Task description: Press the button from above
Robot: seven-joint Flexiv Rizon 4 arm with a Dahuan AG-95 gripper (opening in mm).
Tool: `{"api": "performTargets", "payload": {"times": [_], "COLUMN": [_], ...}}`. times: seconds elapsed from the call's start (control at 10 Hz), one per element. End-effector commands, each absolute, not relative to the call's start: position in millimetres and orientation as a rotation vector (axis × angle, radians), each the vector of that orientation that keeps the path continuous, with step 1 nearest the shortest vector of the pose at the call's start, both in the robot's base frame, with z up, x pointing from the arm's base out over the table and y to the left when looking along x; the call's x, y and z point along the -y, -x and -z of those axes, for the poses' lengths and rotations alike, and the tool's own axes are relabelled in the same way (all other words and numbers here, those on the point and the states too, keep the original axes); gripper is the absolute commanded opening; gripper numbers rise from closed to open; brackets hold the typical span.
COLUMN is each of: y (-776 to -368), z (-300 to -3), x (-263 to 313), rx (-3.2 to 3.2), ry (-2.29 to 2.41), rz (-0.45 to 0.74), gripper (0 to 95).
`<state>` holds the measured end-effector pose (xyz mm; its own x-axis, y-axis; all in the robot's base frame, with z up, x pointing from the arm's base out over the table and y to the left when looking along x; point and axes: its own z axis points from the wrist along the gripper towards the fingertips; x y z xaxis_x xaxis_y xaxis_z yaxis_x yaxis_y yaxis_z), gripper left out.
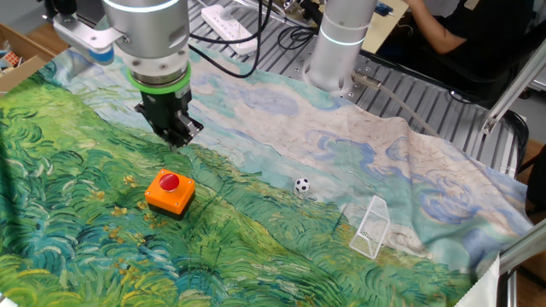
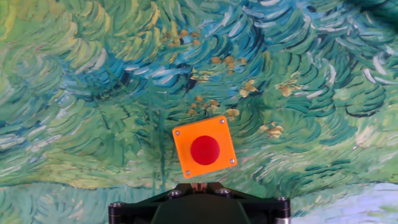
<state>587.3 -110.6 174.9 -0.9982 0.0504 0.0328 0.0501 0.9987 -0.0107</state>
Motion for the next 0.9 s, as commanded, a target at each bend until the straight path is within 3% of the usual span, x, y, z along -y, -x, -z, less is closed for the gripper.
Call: {"api": "performTargets", "payload": {"times": [0.1, 0.9], "y": [-590, -595], "z": [-171, -144], "x": [116, 118], "rx": [3.102, 3.108], "ry": [0.07, 0.085], "rz": [-0.01, 0.028], "gripper": [0.0, 0.0]}}
